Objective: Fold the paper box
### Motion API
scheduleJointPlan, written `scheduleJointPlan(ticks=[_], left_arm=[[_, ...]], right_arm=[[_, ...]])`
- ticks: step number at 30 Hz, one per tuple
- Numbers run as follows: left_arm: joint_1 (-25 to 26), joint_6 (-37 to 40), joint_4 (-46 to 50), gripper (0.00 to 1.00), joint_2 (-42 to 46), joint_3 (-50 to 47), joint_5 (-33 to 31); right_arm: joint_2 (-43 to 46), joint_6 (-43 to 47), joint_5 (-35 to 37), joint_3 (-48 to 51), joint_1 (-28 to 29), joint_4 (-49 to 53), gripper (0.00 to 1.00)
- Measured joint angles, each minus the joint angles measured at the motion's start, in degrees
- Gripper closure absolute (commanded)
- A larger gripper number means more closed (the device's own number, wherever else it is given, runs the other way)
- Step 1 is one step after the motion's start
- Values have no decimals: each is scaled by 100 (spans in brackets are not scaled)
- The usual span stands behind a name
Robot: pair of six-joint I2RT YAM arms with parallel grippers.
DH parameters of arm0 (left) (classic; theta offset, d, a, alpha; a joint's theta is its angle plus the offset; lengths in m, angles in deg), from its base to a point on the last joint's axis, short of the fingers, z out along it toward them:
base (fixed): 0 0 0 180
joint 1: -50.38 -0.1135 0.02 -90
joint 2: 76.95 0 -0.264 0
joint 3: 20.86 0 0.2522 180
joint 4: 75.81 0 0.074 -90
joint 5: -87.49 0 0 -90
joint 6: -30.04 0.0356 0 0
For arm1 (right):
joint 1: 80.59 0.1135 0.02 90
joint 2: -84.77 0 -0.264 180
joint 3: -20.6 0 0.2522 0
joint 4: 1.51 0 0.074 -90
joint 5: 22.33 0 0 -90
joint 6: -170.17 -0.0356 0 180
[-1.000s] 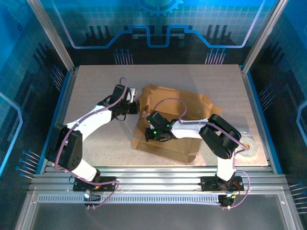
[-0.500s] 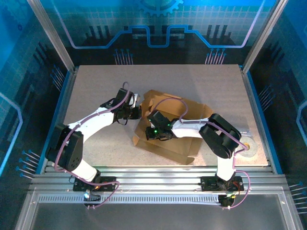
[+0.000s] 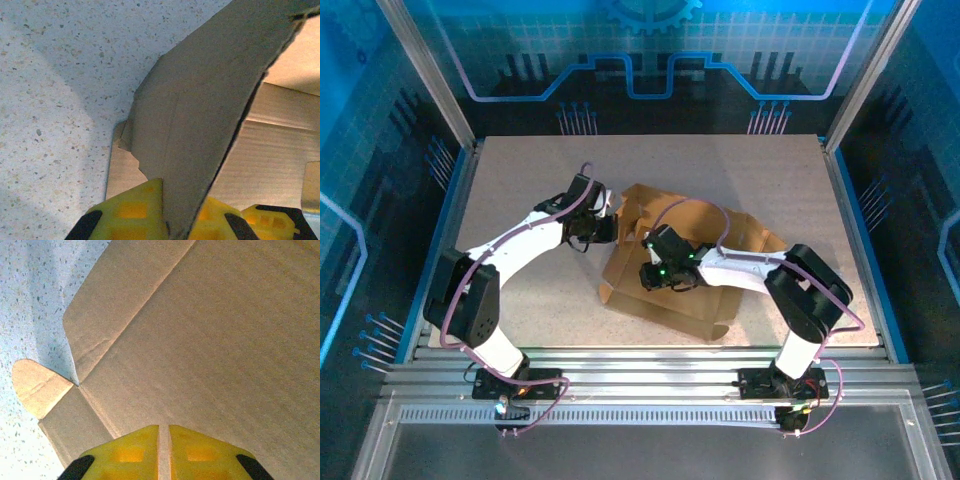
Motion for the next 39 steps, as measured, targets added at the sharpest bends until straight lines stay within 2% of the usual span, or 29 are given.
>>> scheduleJointPlan(ticks=[4,11,18,32,39], left_arm=[[7,-22,201,95,-94,205,7],[66,-28,595,95,-177,494,153],[66,-39,793,95,-229,667,341],[66,-37,721,93,-238,505,361],[66,-20,632,93,-240,474,297]], right_arm=[[15,76,125,129,0,127,85],[-120,83,236,201,0,98,95],[-168,76,214,201,2,-28,96],[-131,90,192,188,2,-46,94],[376,262,13,-42,-70,275,88]])
